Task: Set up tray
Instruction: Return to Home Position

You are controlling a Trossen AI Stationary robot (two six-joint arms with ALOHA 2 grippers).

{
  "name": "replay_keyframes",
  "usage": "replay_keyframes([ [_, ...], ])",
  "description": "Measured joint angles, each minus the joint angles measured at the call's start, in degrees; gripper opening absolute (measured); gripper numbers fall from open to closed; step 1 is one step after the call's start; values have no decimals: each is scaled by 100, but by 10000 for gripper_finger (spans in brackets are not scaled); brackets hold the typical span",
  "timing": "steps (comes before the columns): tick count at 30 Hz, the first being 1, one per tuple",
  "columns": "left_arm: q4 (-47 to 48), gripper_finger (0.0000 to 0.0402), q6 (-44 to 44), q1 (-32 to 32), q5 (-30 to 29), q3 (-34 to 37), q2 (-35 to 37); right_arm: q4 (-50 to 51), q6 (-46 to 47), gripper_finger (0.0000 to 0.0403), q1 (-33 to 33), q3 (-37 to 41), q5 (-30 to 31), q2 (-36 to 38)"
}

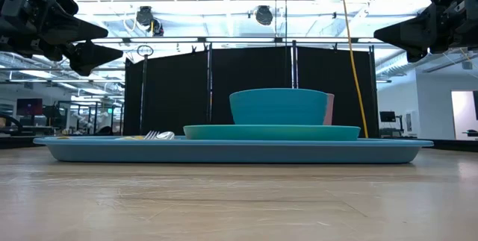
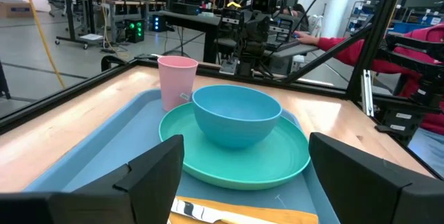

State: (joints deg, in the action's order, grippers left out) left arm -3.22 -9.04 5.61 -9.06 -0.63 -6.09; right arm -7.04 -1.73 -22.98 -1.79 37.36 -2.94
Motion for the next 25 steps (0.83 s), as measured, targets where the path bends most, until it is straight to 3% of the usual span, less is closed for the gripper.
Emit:
replay_keyframes([
  [25,0,313,0,-1,0,-1,-1,-1,1,4,2,-1,0,0],
])
